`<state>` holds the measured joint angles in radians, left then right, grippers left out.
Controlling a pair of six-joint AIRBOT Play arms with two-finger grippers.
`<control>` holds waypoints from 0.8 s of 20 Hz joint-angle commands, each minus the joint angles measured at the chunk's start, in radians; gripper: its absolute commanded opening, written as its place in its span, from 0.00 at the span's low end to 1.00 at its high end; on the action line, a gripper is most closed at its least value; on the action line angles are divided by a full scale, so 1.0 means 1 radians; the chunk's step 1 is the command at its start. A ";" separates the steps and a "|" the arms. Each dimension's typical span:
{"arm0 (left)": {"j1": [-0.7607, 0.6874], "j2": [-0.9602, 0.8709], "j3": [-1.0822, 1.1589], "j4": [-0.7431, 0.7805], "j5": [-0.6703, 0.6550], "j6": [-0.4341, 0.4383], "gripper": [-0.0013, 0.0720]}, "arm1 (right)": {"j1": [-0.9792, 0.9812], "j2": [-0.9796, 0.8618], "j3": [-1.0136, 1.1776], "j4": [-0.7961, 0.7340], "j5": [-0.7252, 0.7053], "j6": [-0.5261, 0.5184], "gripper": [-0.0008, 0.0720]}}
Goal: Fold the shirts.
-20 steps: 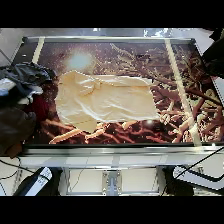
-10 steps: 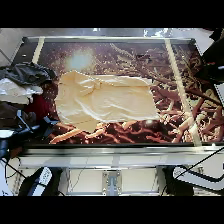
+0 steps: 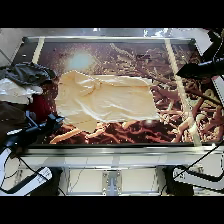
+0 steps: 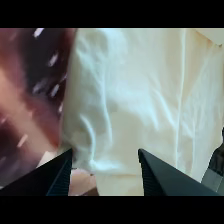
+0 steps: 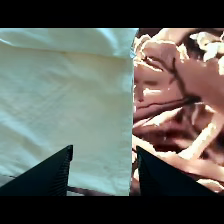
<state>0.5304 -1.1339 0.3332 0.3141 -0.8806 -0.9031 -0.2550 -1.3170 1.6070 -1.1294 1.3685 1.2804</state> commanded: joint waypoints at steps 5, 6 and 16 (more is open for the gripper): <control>-0.120 -0.149 0.066 -0.129 0.066 0.110 0.61 | 0.015 -0.001 0.000 0.000 0.006 0.013 0.61; -0.117 -0.145 0.074 -0.129 0.046 0.110 0.61 | 0.015 -0.001 0.000 0.000 0.011 0.013 0.61; 0.272 0.124 0.098 0.408 -0.203 -0.145 0.61 | 0.015 -0.001 0.000 -0.006 0.034 0.013 0.61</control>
<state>0.7284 -1.0611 0.4294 0.5571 -1.0481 -0.9627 -0.2405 -1.3178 1.6070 -1.1362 1.4120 1.2934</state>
